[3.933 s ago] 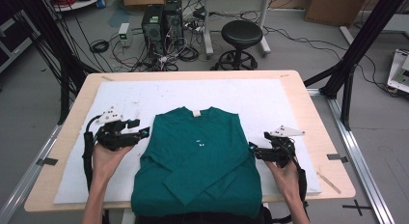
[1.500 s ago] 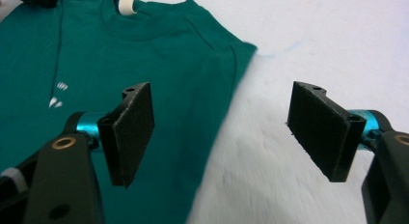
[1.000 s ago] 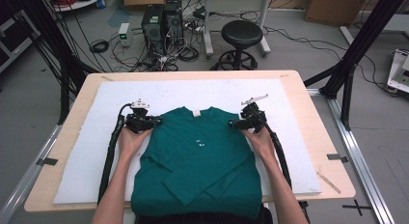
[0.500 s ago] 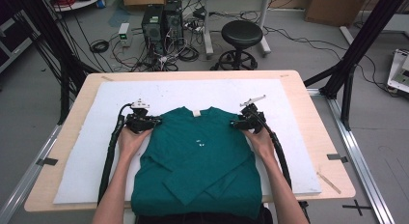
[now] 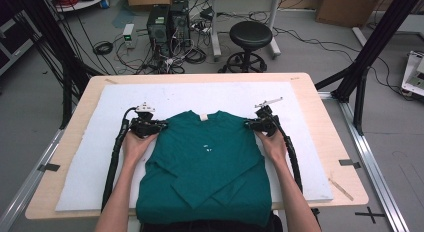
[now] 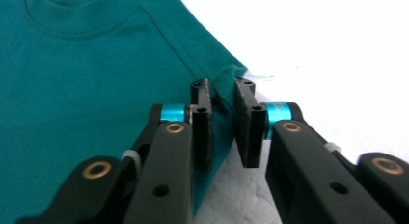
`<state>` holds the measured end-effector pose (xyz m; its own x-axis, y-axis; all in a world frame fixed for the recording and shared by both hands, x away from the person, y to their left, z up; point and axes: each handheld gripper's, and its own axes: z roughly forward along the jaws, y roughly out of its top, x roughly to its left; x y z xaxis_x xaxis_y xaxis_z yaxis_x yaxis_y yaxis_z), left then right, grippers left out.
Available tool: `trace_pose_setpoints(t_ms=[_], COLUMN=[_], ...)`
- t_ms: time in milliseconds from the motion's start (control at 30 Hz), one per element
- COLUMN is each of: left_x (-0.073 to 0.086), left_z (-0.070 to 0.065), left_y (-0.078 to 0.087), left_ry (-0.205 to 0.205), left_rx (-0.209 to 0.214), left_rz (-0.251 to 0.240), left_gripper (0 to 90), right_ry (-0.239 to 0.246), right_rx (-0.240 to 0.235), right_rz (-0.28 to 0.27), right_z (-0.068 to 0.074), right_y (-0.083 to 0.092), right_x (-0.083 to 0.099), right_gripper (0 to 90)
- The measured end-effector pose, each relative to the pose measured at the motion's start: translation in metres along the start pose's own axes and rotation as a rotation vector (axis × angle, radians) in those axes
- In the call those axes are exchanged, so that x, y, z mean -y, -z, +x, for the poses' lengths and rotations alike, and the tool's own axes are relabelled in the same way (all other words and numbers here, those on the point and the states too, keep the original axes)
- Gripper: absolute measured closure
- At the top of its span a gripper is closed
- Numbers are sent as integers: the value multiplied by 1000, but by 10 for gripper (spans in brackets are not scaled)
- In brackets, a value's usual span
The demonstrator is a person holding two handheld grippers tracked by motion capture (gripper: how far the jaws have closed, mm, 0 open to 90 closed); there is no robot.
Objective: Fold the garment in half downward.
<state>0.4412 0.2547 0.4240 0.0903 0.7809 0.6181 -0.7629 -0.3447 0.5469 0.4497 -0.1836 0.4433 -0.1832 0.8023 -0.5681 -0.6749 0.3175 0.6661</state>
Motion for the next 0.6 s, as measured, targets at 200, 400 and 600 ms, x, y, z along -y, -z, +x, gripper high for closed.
trace_pose_setpoints(t_ms=[200,400,600], left_x=[0,-1,-10], left_z=[0,-1,-11], left_y=[0,1,13], left_ry=[1,-8,-34], left_rx=[0,-4,-18], left_rz=[-1,1,-29], left_gripper=[828,831,841], right_ry=[-26,-22,-11], right_rx=[-14,-14,-1], right_rz=[-5,-8,-49], right_z=[-3,-3,3], right_y=[0,1,16], right_x=[1,0,-6], right_gripper=[846,847,846])
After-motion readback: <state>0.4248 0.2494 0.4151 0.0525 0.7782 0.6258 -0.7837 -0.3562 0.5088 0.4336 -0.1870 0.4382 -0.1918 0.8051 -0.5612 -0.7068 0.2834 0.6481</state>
